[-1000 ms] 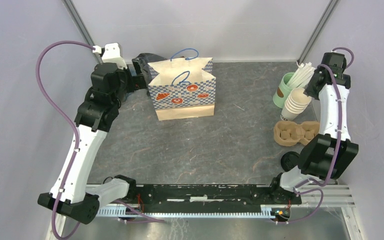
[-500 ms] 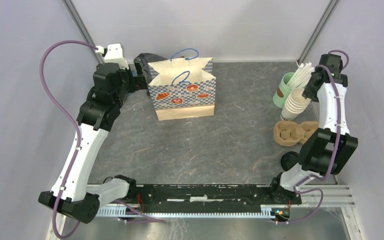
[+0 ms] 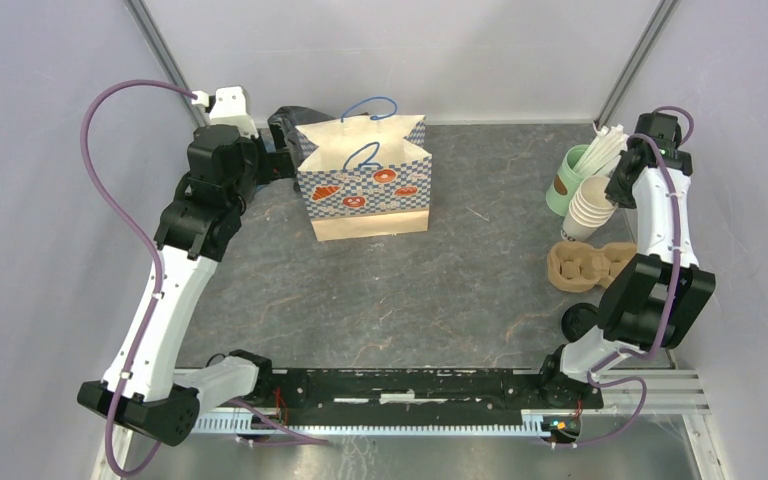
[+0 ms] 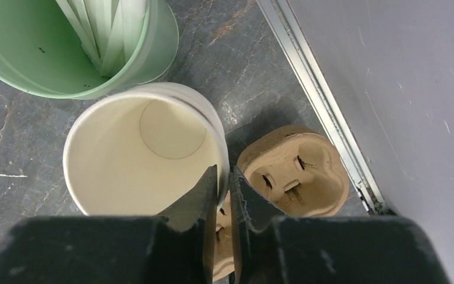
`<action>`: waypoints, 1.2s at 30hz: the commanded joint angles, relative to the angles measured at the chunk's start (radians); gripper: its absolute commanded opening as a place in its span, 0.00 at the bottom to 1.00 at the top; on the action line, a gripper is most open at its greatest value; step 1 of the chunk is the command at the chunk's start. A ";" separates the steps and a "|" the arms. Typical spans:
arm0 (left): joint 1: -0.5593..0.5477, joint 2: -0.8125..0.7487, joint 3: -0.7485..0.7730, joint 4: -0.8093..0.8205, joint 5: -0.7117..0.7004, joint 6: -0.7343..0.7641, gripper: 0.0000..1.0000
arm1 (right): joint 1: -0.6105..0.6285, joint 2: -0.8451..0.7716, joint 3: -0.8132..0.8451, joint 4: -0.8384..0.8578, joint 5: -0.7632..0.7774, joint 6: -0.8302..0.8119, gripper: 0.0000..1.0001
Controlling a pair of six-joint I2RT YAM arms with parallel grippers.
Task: Pack the takeout coffee
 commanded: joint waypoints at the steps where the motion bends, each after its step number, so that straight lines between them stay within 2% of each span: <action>1: -0.005 0.000 0.003 0.037 -0.012 0.052 1.00 | -0.004 -0.005 0.030 0.030 0.019 0.022 0.16; 10: -0.008 -0.004 0.001 0.039 -0.010 0.053 1.00 | -0.021 -0.018 0.084 -0.015 -0.012 0.125 0.01; 16: -0.011 -0.006 0.002 0.037 -0.009 0.054 1.00 | -0.038 -0.017 0.146 -0.047 -0.039 0.132 0.00; 25: -0.014 -0.008 0.008 0.036 -0.010 0.056 1.00 | -0.127 -0.142 -0.045 0.126 -0.240 0.166 0.00; 28: -0.014 -0.006 0.008 0.037 -0.007 0.056 1.00 | -0.161 -0.124 -0.030 0.076 -0.344 0.180 0.00; 30: -0.014 -0.003 0.011 0.034 -0.007 0.053 1.00 | -0.162 -0.173 -0.093 0.173 -0.332 0.182 0.00; 33: -0.018 -0.005 0.008 0.038 -0.002 0.056 1.00 | -0.230 -0.166 -0.122 0.159 -0.485 0.207 0.00; 36: -0.020 0.000 0.015 0.032 -0.009 0.059 1.00 | -0.227 -0.216 -0.142 0.209 -0.433 0.220 0.00</action>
